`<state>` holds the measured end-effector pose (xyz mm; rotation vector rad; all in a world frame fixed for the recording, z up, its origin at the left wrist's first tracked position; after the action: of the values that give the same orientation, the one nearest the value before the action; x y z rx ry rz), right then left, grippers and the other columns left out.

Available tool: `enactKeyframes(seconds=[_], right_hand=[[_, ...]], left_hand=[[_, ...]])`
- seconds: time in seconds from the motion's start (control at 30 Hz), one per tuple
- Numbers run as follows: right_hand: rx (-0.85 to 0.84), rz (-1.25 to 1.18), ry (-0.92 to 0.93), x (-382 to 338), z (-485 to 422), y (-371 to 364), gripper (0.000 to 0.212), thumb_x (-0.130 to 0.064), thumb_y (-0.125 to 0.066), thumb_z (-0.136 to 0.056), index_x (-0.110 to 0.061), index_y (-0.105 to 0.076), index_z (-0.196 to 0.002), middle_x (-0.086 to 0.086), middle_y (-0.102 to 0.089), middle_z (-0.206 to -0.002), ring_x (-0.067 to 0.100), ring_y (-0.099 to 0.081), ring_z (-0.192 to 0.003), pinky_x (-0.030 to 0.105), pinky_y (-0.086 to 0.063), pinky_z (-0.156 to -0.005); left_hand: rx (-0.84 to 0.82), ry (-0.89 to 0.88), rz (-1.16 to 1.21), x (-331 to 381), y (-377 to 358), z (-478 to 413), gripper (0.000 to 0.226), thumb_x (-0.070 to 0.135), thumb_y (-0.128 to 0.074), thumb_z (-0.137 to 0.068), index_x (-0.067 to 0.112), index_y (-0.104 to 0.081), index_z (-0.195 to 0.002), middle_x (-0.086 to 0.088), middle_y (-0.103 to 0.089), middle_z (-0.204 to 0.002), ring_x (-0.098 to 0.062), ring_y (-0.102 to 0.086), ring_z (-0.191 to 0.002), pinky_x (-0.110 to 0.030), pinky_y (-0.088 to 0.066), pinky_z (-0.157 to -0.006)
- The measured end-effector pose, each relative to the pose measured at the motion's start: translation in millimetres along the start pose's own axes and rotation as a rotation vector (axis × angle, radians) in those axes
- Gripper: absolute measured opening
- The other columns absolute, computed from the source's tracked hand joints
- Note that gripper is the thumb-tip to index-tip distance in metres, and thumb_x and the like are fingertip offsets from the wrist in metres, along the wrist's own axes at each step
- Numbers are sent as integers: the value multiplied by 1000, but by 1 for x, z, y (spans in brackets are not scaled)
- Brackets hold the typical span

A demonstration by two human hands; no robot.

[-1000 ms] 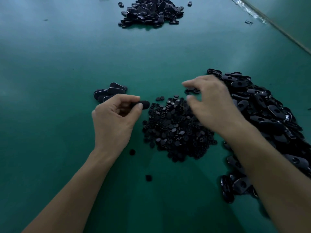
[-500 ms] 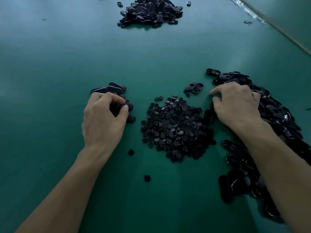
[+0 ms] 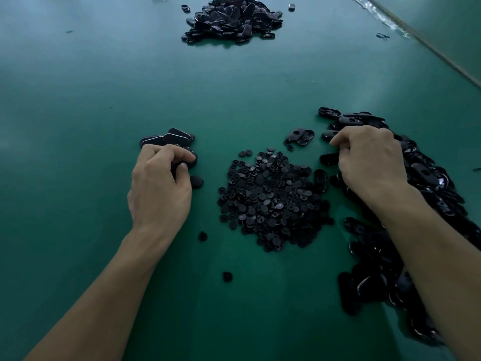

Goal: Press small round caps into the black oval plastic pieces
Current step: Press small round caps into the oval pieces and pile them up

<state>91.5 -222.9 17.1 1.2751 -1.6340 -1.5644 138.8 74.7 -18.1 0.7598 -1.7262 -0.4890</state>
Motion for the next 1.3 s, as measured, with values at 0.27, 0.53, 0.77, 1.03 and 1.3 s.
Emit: enactKeyframes(seconds=[0.27, 0.53, 0.77, 1.03, 1.3], right_hand=[[-56, 148, 25, -4, 3, -4, 28, -25, -53, -100, -8, -71, -113, 19, -66, -112, 41, -56, -109, 49, -48, -93], [-59, 49, -21, -7, 4, -1, 22, -13, -54, -97, -12, -69, -113, 16, -70, -109, 40, -59, -108, 49, -45, -96], [-108, 237, -80, -3, 5, 0, 31, -30, -51, -99, -12, -67, -118, 19, -55, -122, 42, -46, -117, 49, -38, -99], [-125, 97, -5, -11, 2, 9, 23, -13, -57, -97, -17, -71, -114, 14, -68, -117, 37, -61, -109, 49, -51, -96], [125, 8, 19, -13, 6, 19, 27, -4, -52, -99, -15, -72, -116, 16, -73, -101, 40, -66, -90, 49, -55, -83]], left_hand=[[4, -70, 26, 2, -1, 1, 16, 14, -66, -91, 30, -69, -90, 12, -54, -98, -8, -49, -70, -30, -44, -59], [-44, -341, 178, 21, -4, 9, 23, 0, -73, -84, 23, -71, -84, 21, -51, -81, -5, -49, -63, -6, -37, -58], [-63, -341, 258, 22, -8, 12, 29, -1, -73, -83, 28, -68, -83, 18, -53, -80, -6, -48, -61, -7, -36, -57], [-76, -337, 267, 20, -9, 10, 30, 2, -74, -84, 31, -67, -83, 18, -55, -81, -4, -49, -61, -7, -37, -57], [-83, -340, 282, 20, -9, 10, 31, 1, -74, -83, 31, -67, -83, 19, -54, -80, -3, -49, -60, -6, -37, -57]])
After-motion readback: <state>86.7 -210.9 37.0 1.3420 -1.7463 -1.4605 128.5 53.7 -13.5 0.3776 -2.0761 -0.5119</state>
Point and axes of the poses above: each hand's wrist, its own z-axis away from the middle knuckle, its own y-axis out of the back of the hand, x = y × z, the point moved 3 cm from there along -z, towards the middle knuckle
